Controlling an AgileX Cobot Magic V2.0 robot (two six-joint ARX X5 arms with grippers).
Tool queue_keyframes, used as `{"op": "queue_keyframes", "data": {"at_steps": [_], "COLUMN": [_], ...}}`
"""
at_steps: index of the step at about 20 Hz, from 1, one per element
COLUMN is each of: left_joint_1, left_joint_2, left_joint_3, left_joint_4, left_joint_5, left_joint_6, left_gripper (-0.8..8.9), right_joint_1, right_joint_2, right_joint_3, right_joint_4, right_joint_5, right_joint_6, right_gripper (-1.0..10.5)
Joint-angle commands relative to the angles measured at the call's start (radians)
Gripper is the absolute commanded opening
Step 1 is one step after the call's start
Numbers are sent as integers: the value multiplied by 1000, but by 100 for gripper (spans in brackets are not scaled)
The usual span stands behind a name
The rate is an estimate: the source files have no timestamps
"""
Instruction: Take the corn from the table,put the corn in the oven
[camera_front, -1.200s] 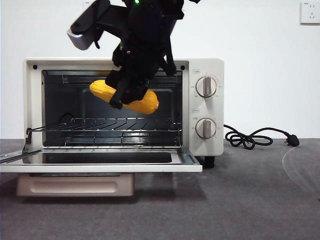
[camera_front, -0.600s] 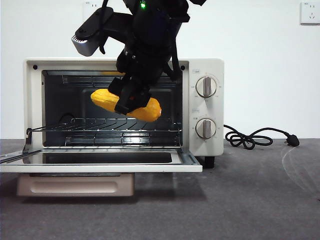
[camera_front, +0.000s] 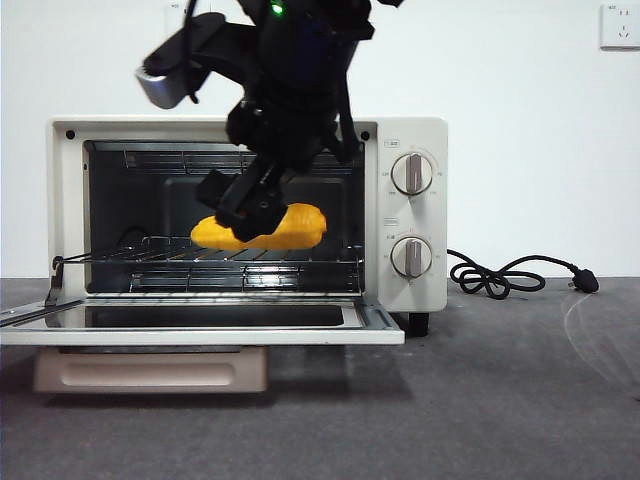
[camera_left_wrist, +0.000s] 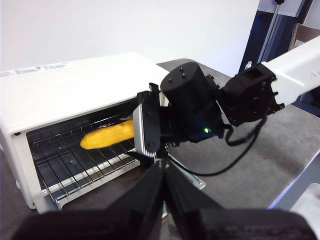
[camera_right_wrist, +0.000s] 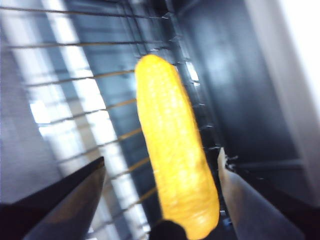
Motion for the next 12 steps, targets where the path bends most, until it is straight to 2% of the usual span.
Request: {"op": "queue_keyframes", "data": {"at_steps": [1,6,9,12], "left_joint_1": [-3,-3,-3,-3], "left_joint_2": [0,0,4,23], "left_joint_3": [2,2,2,2], "left_joint_4": [3,5,14,70], "left_joint_5": [-3,-16,-150,-270], "left_joint_6": [13,17,51,130], "left_gripper": [-5,-5,-5,-6], "right_joint_1": [43,160,237,307], "right_joint_2": [14,1,-39,-101], "right_joint_3": [2,2,2,2], "right_joint_4": [-12,-31,-99,-202], "right_joint_5": [33,123,142,141], "right_joint_6": [56,87,150,222], "right_gripper": [377,375,368,198]}}
